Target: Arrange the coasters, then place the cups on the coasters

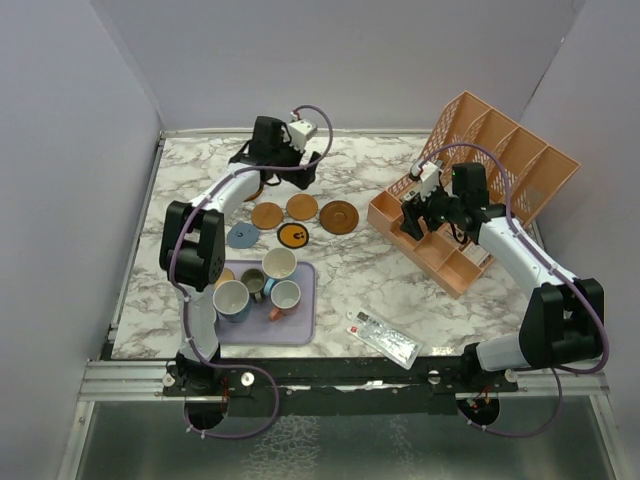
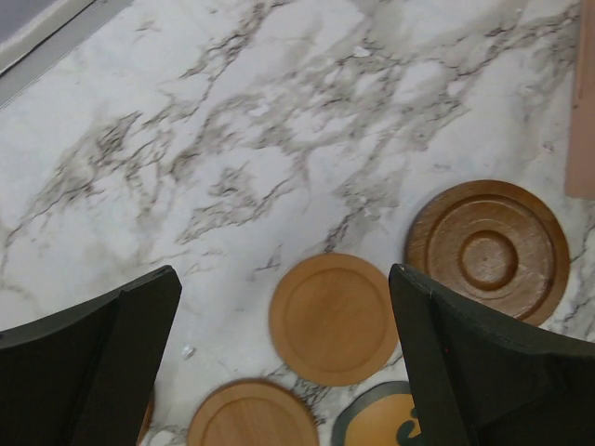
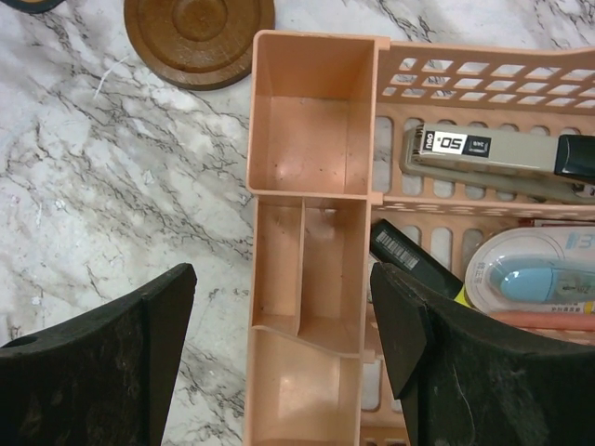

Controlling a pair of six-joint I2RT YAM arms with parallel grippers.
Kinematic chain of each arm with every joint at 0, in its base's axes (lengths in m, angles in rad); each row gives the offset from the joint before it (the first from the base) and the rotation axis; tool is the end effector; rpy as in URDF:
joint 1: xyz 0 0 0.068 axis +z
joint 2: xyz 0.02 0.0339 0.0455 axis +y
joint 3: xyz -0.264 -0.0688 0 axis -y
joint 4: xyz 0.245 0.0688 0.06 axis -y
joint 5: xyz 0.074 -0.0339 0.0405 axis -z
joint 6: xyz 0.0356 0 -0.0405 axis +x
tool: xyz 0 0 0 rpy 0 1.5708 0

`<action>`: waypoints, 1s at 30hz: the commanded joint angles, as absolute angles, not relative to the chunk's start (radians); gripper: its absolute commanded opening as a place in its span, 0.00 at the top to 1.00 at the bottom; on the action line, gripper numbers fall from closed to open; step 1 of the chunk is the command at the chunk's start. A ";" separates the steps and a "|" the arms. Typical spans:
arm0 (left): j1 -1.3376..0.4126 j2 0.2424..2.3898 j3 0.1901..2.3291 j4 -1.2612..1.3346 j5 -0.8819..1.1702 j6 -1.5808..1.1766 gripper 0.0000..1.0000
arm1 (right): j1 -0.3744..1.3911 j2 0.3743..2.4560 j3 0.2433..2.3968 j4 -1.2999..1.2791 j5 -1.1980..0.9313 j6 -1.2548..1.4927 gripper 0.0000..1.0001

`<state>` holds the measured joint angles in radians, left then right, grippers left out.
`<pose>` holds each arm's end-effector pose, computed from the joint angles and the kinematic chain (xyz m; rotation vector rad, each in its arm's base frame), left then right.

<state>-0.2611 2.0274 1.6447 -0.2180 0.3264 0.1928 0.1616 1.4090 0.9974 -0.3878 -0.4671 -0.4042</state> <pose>0.4559 -0.1336 0.2537 0.6667 2.0563 -0.3932 0.2933 0.0641 0.2552 -0.8523 2.1389 0.4286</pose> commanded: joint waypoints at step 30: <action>-0.483 2.263 1.750 -0.294 0.113 0.359 0.17 | 0.140 1.409 1.012 -0.344 -0.436 -0.406 0.23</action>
<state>-0.4801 2.2425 1.7119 -0.2638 0.1837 0.3103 0.1436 1.4090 0.9974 -0.3660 -0.4351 -0.3969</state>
